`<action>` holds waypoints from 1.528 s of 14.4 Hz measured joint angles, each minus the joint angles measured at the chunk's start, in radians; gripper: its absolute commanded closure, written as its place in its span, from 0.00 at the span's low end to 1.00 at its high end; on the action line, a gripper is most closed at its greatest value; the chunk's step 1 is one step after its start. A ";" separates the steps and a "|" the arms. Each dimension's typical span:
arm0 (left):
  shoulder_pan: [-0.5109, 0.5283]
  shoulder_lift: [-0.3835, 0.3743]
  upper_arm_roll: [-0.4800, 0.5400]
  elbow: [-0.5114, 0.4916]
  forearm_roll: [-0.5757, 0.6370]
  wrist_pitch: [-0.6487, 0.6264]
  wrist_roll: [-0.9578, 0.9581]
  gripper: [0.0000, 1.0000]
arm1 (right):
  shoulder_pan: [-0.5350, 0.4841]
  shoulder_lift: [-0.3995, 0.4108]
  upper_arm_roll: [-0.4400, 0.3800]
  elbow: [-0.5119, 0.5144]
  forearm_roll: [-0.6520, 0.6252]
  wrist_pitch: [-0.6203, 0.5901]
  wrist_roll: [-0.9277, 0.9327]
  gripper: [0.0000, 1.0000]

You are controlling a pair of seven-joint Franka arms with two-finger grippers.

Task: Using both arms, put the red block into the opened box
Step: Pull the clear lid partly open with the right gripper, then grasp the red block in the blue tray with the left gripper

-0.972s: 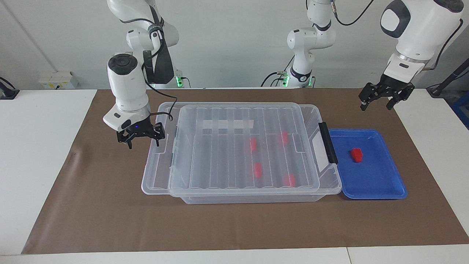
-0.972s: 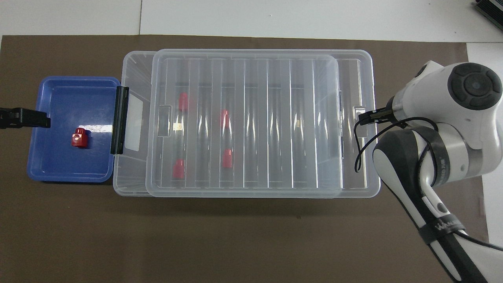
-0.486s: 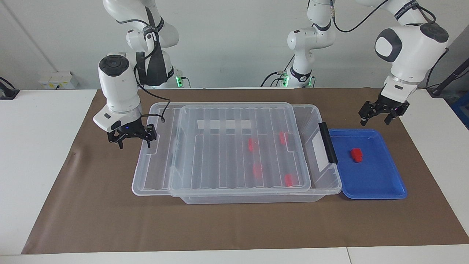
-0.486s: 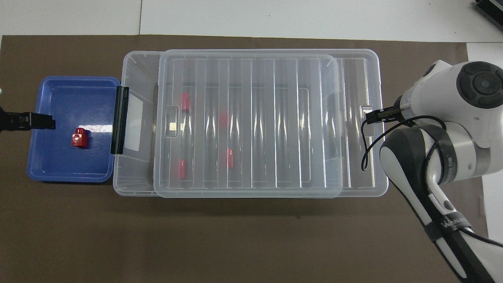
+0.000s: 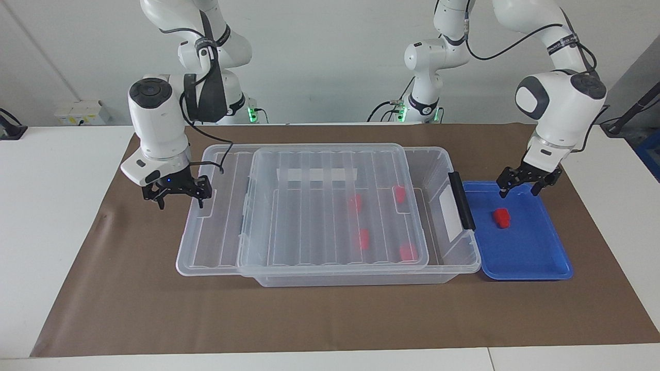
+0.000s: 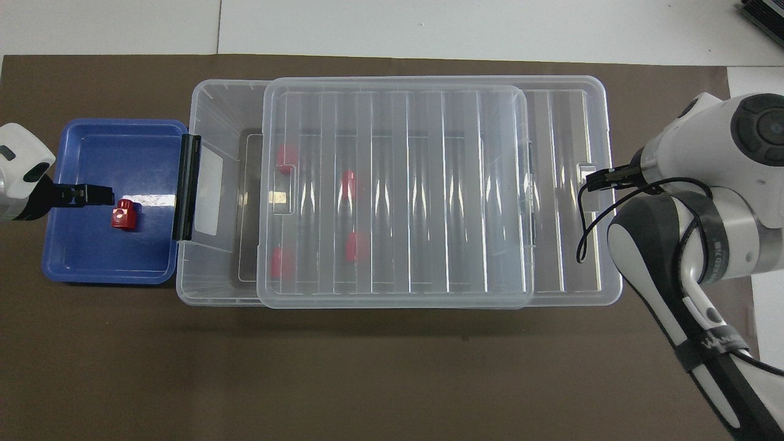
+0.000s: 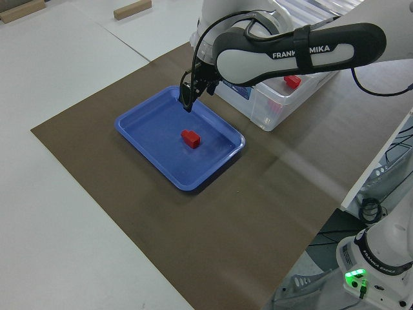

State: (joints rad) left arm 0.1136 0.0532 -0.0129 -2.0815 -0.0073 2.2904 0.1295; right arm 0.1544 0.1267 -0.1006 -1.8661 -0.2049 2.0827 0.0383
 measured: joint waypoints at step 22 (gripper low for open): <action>0.043 0.161 -0.011 -0.092 0.000 0.244 0.038 1.00 | -0.044 -0.004 -0.001 0.011 -0.037 -0.054 -0.012 0.00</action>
State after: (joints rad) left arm 0.1567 0.2141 -0.0242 -2.1735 -0.0073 2.5346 0.1674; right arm 0.1107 0.1229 -0.1012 -1.8547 -0.2415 2.0285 0.0262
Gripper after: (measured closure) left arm 0.656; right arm 0.000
